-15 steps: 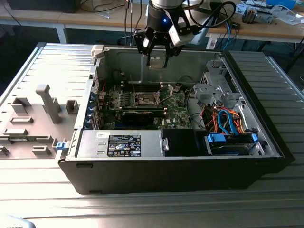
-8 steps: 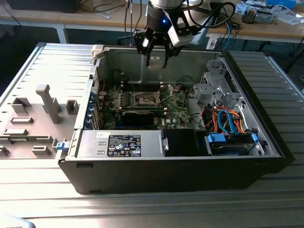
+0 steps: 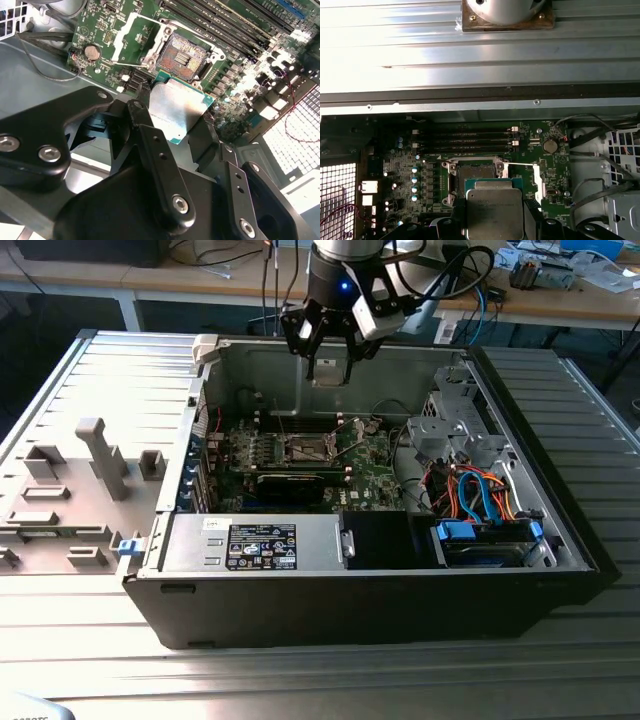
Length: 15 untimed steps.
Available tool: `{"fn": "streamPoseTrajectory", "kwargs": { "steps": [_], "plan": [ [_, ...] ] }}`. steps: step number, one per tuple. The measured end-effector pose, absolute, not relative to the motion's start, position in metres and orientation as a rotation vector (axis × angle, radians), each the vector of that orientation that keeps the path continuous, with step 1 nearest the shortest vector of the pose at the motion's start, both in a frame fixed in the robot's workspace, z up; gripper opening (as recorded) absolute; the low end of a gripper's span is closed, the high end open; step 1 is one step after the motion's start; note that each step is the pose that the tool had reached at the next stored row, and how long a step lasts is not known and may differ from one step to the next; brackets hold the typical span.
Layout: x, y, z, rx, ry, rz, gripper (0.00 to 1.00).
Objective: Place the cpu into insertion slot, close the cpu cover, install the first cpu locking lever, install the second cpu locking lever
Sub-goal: 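Place the cpu into insertion slot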
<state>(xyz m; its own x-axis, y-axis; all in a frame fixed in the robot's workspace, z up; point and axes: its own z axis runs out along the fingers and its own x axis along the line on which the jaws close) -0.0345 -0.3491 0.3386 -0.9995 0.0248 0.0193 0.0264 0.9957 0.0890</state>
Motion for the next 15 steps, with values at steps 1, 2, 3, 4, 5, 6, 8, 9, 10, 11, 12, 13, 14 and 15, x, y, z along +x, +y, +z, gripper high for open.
{"fn": "streamPoseTrajectory", "kwargs": {
  "steps": [1, 2, 3, 4, 5, 6, 8, 9, 10, 11, 12, 13, 14, 15],
  "plan": [
    [-0.0346, -0.3491, 0.3384, -0.04, -3.12, -0.14, 0.54],
    [-0.0347, -0.3491, 0.3382, -0.04, -3.12, -0.14, 0.54],
    [-0.0348, -0.3491, 0.3381, -0.04, -3.12, -0.14, 0.54],
    [-0.0349, -0.3491, 0.3377, -0.04, -3.12, -0.14, 0.54],
    [-0.0351, -0.3491, 0.3373, -0.04, -3.12, -0.14, 0.54],
    [-0.0354, -0.3491, 0.3369, -0.04, -3.12, -0.14, 0.54],
    [-0.0359, -0.3491, 0.3361, -0.04, -3.12, -0.139, 0.54],
    [-0.0361, -0.3491, 0.3358, -0.04, -3.12, -0.14, 0.54],
    [-0.0363, -0.3491, 0.3355, -0.04, -3.12, -0.14, 0.54],
    [-0.0365, -0.3491, 0.3353, -0.04, -3.12, -0.14, 0.54],
    [-0.0367, -0.3491, 0.335, -0.04, -3.12, -0.14, 0.54],
    [-0.0369, -0.3491, 0.3347, -0.04, -3.12, -0.14, 0.54],
    [-0.0371, -0.3491, 0.3344, -0.04, -3.12, -0.14, 0.54],
    [-0.0373, -0.3491, 0.3342, -0.04, -3.12, -0.14, 0.54]
  ]
}}
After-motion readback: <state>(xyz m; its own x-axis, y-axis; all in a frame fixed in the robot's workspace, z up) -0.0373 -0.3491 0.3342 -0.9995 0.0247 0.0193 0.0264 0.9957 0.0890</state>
